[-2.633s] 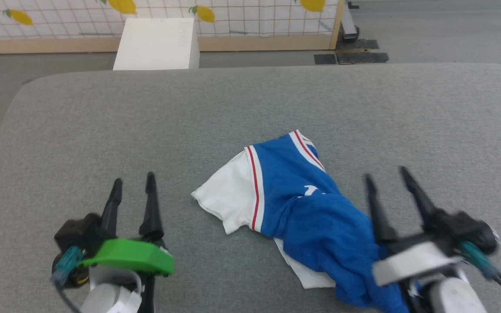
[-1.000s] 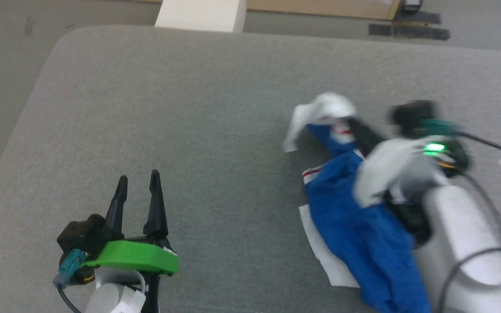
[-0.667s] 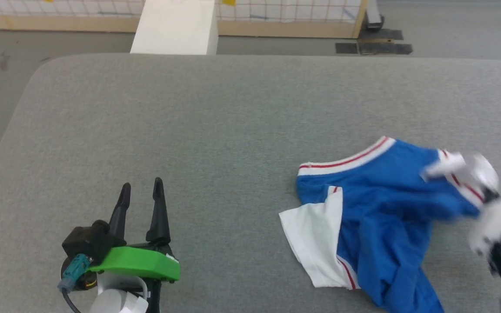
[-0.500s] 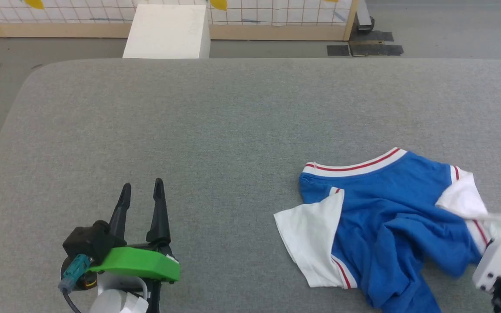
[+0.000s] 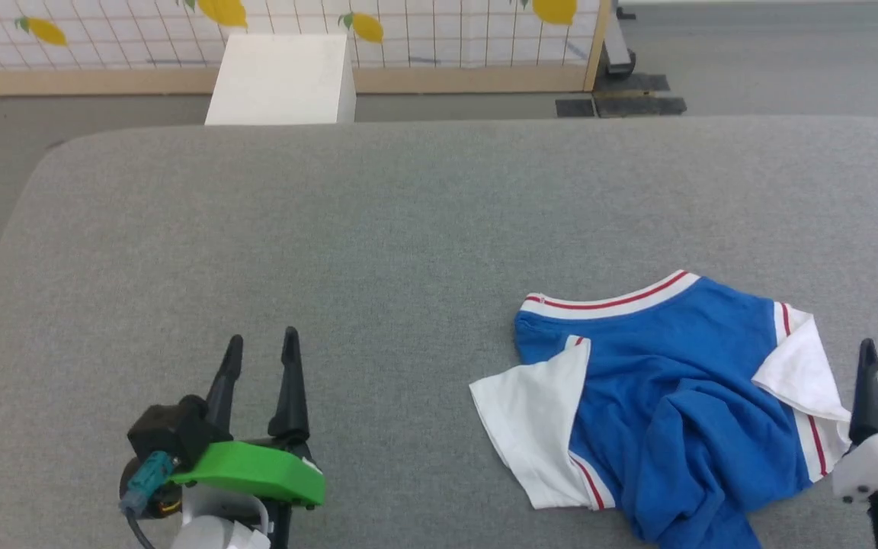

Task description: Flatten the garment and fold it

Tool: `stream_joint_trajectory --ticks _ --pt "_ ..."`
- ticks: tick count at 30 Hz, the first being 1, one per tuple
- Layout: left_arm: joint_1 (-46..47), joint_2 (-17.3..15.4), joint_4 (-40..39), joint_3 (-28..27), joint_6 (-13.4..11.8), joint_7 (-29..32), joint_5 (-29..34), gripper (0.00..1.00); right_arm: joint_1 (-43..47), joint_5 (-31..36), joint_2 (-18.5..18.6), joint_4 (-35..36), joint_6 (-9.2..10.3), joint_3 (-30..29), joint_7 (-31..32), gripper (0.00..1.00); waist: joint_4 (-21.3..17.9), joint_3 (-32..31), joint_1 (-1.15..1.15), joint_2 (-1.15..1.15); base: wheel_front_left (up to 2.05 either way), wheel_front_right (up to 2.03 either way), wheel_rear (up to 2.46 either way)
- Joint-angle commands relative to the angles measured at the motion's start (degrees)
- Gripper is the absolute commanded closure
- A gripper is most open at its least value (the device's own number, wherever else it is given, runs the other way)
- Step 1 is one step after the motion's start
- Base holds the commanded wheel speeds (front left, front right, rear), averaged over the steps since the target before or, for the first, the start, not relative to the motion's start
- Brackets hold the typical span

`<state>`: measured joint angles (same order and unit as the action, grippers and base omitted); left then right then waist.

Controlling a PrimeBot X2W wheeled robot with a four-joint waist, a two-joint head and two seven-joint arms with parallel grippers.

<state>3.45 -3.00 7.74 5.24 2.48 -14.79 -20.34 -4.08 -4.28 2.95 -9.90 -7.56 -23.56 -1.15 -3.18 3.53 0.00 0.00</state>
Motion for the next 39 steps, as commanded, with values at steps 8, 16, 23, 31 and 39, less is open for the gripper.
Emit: stream_joint_trajectory --ticks 8,16,23,31,39 --pt "1.76 0.13 3.96 8.98 0.06 0.88 -0.09 0.00 8.02 -0.39 -0.07 5.12 0.08 9.14 -8.94 0.00 -2.31 -1.36 0.00 0.00 0.00 0.00 0.00" --pt "11.03 0.13 13.15 21.06 -3.84 10.13 -0.52 0.00 8.34 -1.84 -0.07 6.02 0.08 12.85 -8.74 0.00 -5.87 -0.47 0.00 0.00 0.00 0.00 0.00" --pt "18.75 0.13 23.66 25.96 -8.42 24.69 -0.18 0.00 6.94 -3.06 -0.07 6.21 0.08 15.00 -8.62 0.00 -9.16 1.60 0.00 0.00 0.00 0.00 0.00" --pt "23.90 -0.43 30.13 28.25 -8.43 35.88 0.74 0.00 5.68 -4.97 -0.07 5.35 0.08 16.53 -9.25 0.00 -10.55 4.12 0.00 0.00 0.00 0.00 0.00" --pt "23.86 -0.31 28.88 29.54 -5.98 36.30 -0.95 1.00 5.00 -6.15 -0.07 4.39 0.08 16.98 -10.20 0.00 -9.88 4.68 0.00 0.00 0.00 0.00 0.00"
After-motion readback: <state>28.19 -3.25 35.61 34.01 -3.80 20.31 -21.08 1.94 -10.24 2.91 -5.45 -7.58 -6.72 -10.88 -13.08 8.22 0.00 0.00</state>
